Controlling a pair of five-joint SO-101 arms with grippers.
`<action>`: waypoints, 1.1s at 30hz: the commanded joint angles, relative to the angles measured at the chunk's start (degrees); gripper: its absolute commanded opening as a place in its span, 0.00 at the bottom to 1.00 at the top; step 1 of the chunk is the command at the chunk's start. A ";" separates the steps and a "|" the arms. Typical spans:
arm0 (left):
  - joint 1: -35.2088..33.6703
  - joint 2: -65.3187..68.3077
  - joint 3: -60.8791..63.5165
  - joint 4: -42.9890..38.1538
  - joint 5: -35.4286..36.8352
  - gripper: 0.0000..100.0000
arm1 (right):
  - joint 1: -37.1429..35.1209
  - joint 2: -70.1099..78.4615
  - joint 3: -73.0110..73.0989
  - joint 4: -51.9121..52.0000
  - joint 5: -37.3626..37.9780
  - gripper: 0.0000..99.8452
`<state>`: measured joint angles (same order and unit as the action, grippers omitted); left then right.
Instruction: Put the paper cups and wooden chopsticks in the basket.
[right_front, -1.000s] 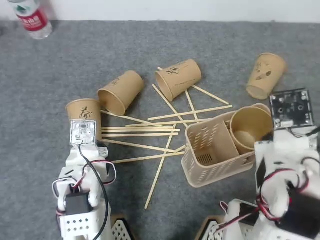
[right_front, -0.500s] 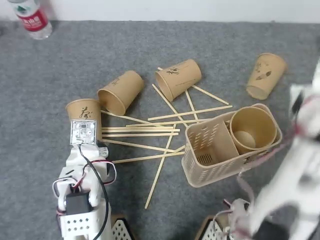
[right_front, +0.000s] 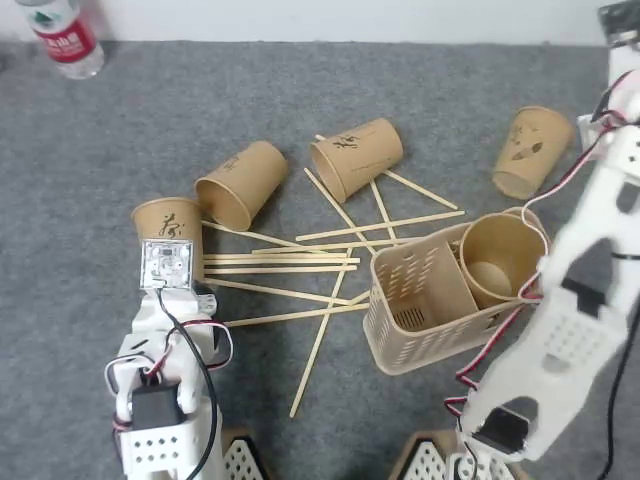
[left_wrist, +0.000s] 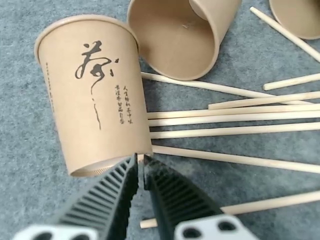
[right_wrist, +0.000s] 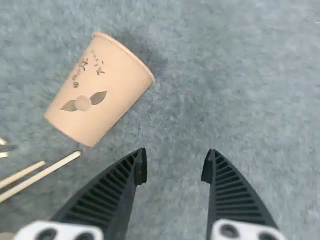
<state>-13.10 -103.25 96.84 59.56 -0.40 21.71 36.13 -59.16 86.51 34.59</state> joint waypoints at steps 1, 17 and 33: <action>0.62 -0.97 -0.48 -0.97 -0.53 0.01 | -0.66 6.55 -10.11 -1.45 4.40 0.19; 0.70 -0.97 -0.48 -0.97 -0.53 0.01 | -4.26 33.63 -37.19 -2.77 12.57 0.19; 1.58 -0.97 -0.48 -0.97 -0.53 0.01 | -4.44 -1.01 -32.53 16.66 5.10 0.19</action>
<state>-11.60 -103.25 96.84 59.56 -0.40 17.05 45.27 -93.01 100.66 43.30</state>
